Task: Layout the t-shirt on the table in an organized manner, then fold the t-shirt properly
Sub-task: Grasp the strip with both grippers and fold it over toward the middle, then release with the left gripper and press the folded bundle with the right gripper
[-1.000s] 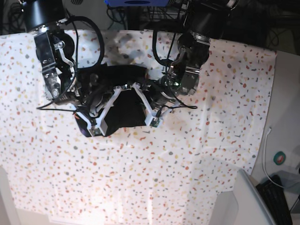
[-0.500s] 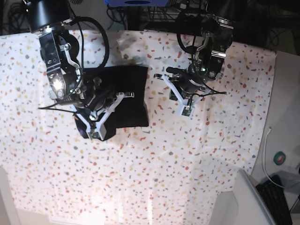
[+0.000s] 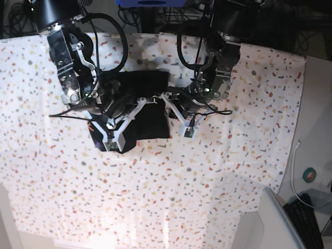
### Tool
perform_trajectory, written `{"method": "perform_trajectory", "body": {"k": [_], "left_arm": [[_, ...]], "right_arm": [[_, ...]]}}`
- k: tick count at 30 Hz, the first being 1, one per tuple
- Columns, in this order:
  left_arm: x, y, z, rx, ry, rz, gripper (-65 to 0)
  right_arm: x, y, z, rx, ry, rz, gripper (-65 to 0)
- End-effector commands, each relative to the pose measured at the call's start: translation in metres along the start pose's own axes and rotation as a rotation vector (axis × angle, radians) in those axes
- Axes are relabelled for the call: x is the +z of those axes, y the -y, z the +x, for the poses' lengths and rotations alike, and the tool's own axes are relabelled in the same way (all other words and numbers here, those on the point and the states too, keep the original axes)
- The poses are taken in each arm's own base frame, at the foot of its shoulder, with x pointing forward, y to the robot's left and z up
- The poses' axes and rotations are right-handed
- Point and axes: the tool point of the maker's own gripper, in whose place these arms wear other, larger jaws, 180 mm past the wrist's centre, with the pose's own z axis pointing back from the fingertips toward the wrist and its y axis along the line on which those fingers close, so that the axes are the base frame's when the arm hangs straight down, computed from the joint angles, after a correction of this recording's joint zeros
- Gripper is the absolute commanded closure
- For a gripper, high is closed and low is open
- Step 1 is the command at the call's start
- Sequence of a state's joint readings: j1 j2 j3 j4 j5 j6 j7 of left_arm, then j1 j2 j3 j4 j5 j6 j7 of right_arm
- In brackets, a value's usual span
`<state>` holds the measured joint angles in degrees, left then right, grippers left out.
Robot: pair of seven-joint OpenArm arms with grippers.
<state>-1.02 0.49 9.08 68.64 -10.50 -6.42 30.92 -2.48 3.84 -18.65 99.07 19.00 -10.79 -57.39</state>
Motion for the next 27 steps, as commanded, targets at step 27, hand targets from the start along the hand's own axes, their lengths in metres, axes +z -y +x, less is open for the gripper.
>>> {"method": "perform_trajectory", "body": {"k": [27], "left_arm": [[0.054,-0.043,0.029,-0.06,0.079,0.084,0.0]], "right_arm": [[-0.009,-0.016,0.011,0.003,0.04,0.027,0.0]]}}
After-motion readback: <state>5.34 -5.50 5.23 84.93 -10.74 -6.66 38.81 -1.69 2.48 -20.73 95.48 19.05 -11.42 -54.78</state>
